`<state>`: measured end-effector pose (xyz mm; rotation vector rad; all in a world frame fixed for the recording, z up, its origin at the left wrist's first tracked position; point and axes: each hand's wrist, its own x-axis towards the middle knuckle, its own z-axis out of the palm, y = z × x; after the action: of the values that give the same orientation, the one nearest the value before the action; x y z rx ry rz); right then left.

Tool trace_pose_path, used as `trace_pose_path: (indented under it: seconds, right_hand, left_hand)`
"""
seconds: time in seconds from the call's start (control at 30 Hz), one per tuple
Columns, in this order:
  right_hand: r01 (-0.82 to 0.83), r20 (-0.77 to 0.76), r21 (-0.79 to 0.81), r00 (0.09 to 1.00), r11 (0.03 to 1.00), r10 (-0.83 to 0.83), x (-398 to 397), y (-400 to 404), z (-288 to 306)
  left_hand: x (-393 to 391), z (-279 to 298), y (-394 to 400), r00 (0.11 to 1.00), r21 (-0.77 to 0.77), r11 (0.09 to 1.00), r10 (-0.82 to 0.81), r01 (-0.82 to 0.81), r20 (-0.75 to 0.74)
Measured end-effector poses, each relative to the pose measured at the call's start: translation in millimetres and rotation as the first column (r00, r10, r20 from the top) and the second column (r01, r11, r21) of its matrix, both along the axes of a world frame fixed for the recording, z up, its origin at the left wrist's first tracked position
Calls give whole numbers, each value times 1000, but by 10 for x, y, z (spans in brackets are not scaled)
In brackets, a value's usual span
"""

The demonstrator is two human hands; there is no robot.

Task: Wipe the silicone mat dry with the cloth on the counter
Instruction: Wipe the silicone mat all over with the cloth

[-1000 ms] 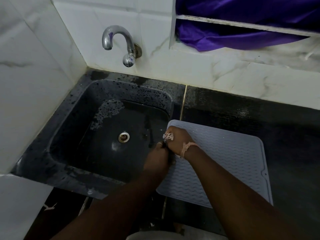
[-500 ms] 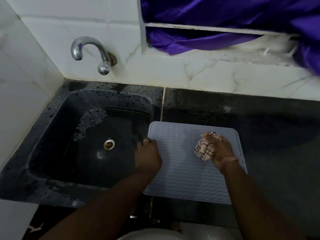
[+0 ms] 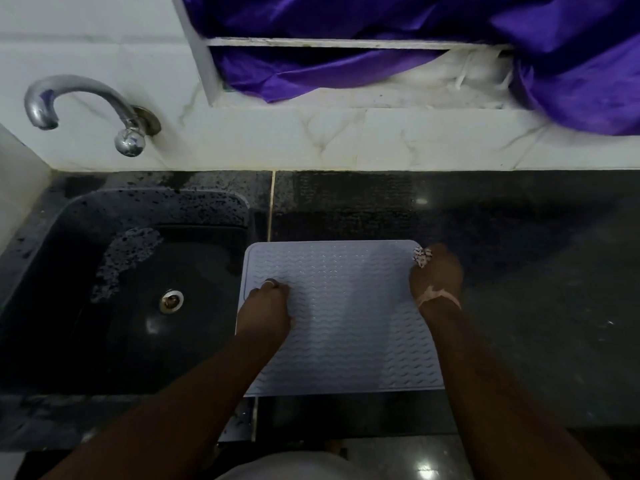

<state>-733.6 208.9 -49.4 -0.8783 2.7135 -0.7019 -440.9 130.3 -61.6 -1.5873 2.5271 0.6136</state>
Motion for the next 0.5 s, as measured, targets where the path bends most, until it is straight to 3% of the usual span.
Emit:
trace_pose_path:
  seconds: [0.13,0.3,0.5]
  right_hand:
    - [-133,-85,147,986,980,147,134,-14,-99]
    - [-138,-102,166,982,976,157,319,-30,-148]
    - [-305,-129,157,937,939,325,530,-137,-219]
  left_hand:
    - [-22,9,-14,1000,5,1000,-5,5,29]
    - [-32,26,-22,999,-21,1000,-9,10,47]
    - [-29,16,-21,997,-45,999,-24,28,73]
